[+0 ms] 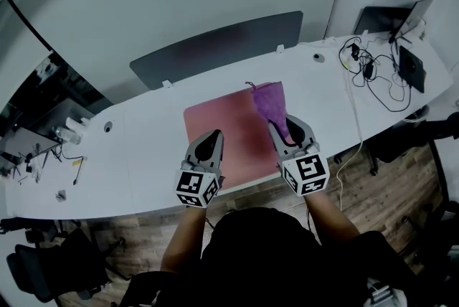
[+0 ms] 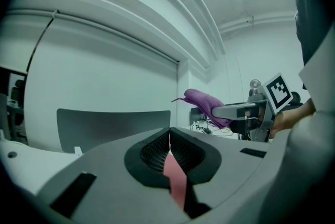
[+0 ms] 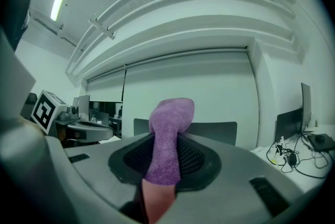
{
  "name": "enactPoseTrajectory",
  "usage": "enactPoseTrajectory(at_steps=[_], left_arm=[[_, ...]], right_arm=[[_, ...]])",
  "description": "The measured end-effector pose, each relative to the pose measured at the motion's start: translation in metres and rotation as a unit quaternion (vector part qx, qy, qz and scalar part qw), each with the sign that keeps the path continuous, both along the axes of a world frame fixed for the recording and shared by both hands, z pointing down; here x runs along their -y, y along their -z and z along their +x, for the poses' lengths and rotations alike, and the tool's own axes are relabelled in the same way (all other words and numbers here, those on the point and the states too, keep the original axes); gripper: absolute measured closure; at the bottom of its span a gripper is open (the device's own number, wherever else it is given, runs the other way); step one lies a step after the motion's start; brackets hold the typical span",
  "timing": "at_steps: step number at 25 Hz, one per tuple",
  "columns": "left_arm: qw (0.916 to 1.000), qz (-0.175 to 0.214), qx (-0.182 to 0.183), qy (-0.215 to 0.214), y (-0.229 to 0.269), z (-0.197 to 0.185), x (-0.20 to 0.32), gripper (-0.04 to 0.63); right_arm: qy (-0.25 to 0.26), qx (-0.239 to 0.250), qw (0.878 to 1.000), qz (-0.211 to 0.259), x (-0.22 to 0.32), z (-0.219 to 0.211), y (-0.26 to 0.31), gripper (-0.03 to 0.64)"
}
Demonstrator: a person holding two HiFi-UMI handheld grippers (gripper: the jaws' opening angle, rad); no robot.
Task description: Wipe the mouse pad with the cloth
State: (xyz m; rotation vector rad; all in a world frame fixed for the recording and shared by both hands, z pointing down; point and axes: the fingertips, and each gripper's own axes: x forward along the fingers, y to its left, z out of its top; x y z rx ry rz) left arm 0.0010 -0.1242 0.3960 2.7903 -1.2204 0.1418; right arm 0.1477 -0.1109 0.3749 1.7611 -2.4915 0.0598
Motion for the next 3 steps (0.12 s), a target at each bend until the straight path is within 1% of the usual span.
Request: enactPoseTrajectory(at_steps=[3], left_arm=[[1.0000,0.000,0.005,0.005,-0.0004,-0.0038,0.0022,0.574]], right_arm=[[-0.001,-0.014,1.000,0.000,0.0011,0.0007,0.0004,0.499]])
